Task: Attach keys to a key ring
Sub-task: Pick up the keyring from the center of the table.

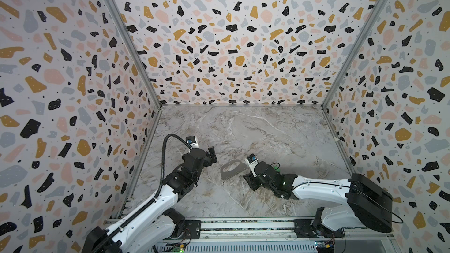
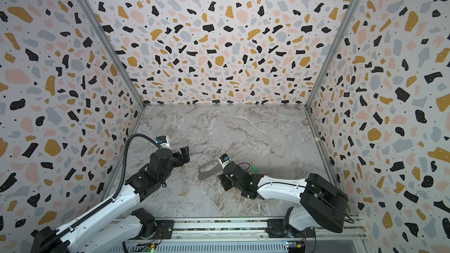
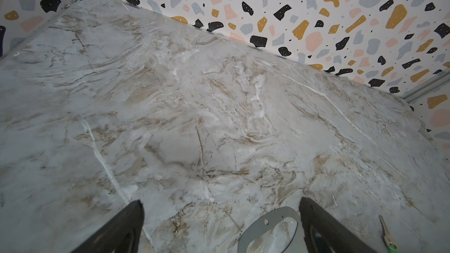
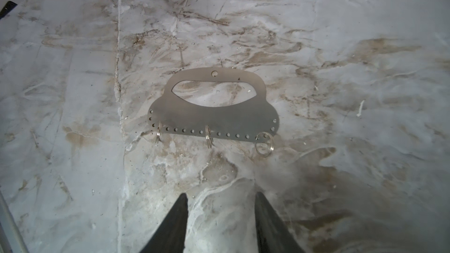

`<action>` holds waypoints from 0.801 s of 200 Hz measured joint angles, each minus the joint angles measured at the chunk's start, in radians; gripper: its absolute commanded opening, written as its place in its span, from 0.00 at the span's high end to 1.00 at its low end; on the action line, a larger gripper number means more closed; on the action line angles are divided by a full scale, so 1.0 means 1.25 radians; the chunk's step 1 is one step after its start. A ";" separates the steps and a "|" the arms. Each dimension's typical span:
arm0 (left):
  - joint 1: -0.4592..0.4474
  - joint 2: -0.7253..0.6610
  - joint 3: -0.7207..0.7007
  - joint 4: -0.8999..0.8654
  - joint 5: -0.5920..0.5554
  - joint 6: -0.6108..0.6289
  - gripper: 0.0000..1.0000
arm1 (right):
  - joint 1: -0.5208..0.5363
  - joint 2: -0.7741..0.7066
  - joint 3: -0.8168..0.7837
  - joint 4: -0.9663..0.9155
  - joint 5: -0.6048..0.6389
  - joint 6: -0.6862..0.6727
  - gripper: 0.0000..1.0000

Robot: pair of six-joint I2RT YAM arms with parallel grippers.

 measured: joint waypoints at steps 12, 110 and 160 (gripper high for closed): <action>-0.001 0.003 0.000 0.000 0.000 0.000 0.00 | 0.006 0.025 0.015 0.005 -0.002 0.000 0.59; -0.004 0.031 0.026 -0.009 0.000 0.005 0.00 | 0.018 0.163 0.120 0.029 -0.008 -0.010 0.71; -0.004 0.032 0.027 -0.014 0.000 0.007 0.00 | 0.018 0.195 0.134 0.027 -0.013 -0.013 0.76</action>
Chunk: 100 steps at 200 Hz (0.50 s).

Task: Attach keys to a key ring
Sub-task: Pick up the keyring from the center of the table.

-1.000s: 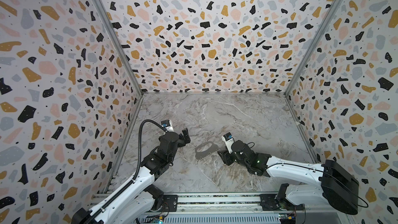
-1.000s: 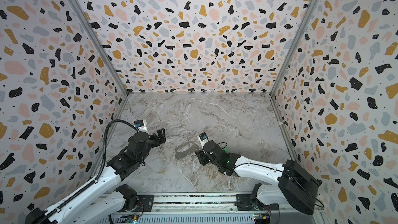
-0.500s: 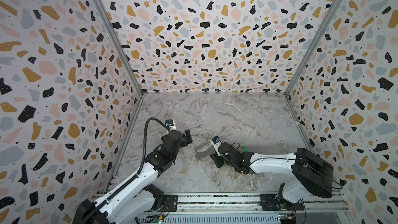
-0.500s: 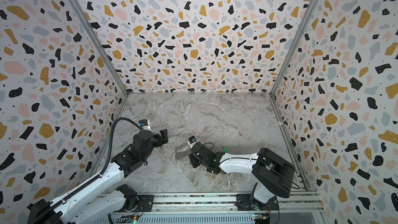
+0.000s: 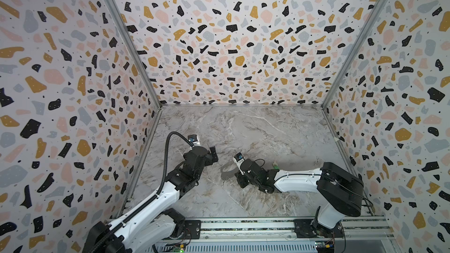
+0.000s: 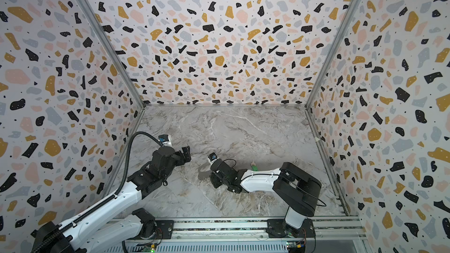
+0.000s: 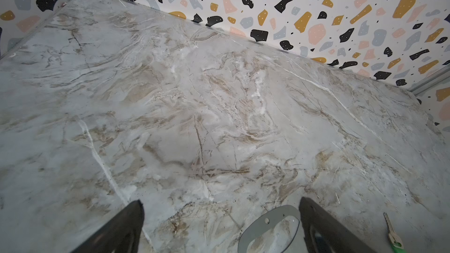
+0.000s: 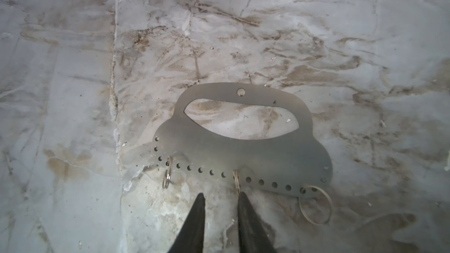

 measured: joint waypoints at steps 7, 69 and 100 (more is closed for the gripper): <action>0.000 0.000 0.000 0.000 0.000 0.000 0.00 | 0.000 0.003 0.000 0.000 0.000 0.000 0.76; 0.000 0.000 0.000 -0.001 0.000 0.000 0.00 | 0.000 0.029 0.012 -0.011 0.001 0.000 0.78; 0.000 0.000 0.000 -0.001 0.000 0.000 0.00 | 0.000 0.036 0.012 -0.012 0.007 0.001 0.77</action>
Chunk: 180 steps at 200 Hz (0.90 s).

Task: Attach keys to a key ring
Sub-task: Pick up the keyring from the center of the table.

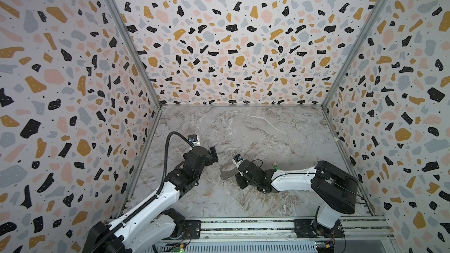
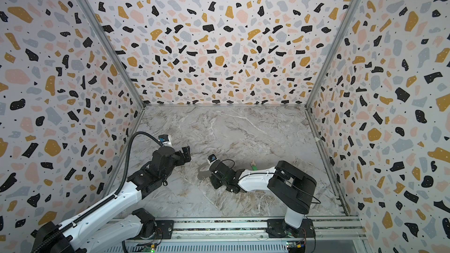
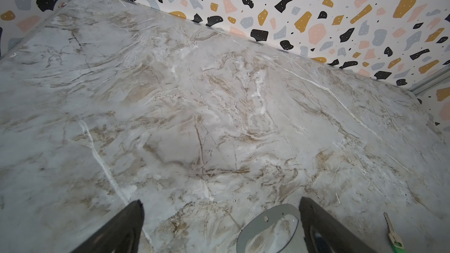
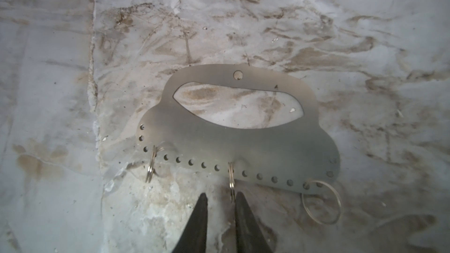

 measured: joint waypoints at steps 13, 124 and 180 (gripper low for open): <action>0.000 0.000 0.000 0.000 0.000 0.000 0.00 | 0.000 0.000 0.000 0.001 0.003 0.000 0.77; 0.000 0.000 0.000 -0.002 0.002 0.000 0.00 | 0.000 0.015 0.002 0.001 0.016 0.001 0.80; 0.000 0.000 0.000 -0.002 0.013 0.003 0.00 | 0.000 0.016 0.011 0.002 0.023 0.000 0.83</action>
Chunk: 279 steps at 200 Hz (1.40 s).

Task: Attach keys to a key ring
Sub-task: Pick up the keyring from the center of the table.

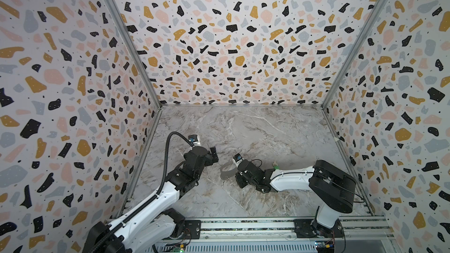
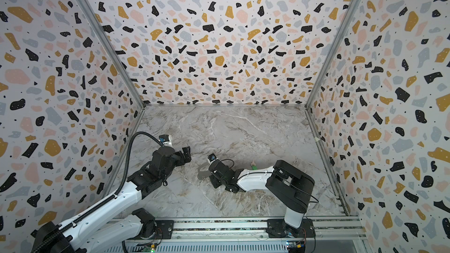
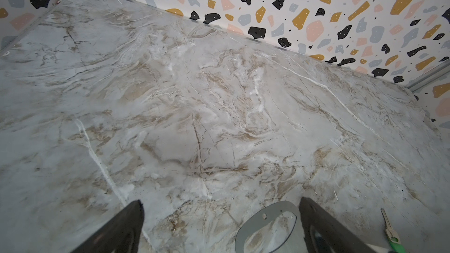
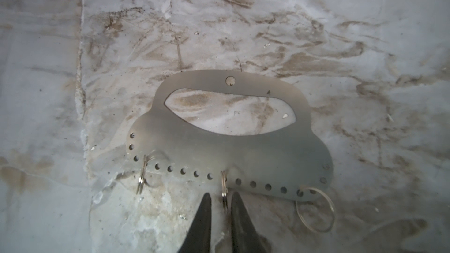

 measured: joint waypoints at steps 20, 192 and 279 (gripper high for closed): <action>0.000 -0.003 0.000 -0.002 0.002 0.003 0.00 | 0.000 0.004 0.001 0.000 0.000 -0.001 0.84; -0.090 -0.176 0.043 0.022 0.091 0.073 0.17 | -0.027 -0.302 -0.023 0.012 -0.107 -0.260 1.00; -0.098 -0.251 0.035 0.111 0.329 0.131 0.23 | -0.092 -0.565 -0.164 0.089 -0.372 -0.385 1.00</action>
